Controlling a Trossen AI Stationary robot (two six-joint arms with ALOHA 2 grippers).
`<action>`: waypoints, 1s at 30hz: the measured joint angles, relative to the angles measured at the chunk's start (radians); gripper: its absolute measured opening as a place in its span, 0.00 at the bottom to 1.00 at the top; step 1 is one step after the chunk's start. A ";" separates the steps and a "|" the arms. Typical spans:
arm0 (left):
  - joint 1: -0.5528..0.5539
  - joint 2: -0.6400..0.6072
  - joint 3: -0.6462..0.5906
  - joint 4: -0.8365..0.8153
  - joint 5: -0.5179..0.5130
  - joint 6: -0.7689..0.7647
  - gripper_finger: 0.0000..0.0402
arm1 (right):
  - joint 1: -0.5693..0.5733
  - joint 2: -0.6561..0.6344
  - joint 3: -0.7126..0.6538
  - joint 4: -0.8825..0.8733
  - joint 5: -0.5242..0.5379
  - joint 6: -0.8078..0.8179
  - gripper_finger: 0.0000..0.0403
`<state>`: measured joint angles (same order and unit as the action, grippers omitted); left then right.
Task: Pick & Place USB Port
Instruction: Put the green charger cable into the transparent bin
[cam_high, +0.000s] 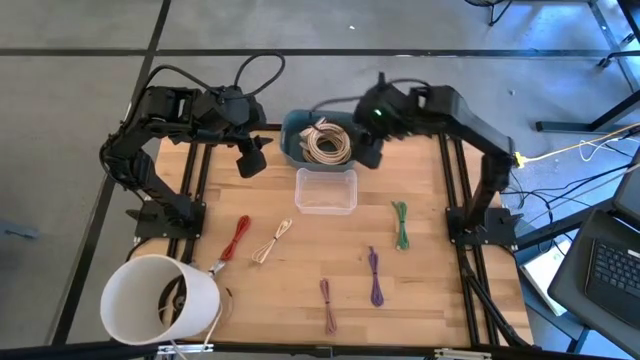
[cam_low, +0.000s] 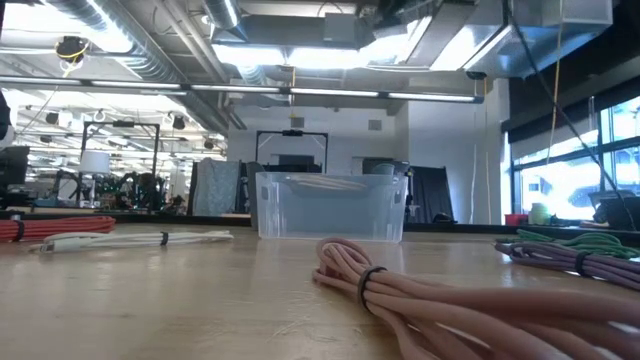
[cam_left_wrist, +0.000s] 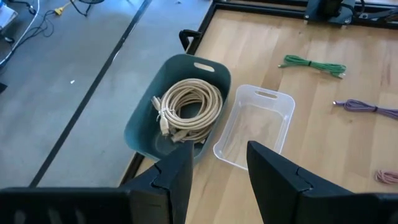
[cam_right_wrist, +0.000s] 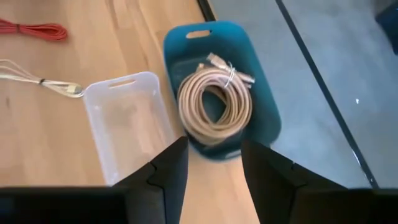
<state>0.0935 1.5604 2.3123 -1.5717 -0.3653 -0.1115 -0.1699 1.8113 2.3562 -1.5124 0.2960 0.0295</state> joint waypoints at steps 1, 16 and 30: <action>0.000 0.000 0.000 0.000 0.000 0.003 0.36 | 0.022 -0.013 0.000 -0.022 0.017 0.024 0.37; 0.000 0.000 0.000 0.001 0.000 0.045 0.36 | 0.326 -0.102 -0.016 -0.059 0.059 0.435 0.37; 0.000 0.000 0.000 0.001 0.000 0.046 0.36 | 0.501 -0.104 -0.533 -0.058 0.146 1.085 0.37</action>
<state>0.0934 1.5604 2.3123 -1.5711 -0.3653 -0.0654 0.3307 1.7075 1.8232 -1.5705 0.4417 1.1144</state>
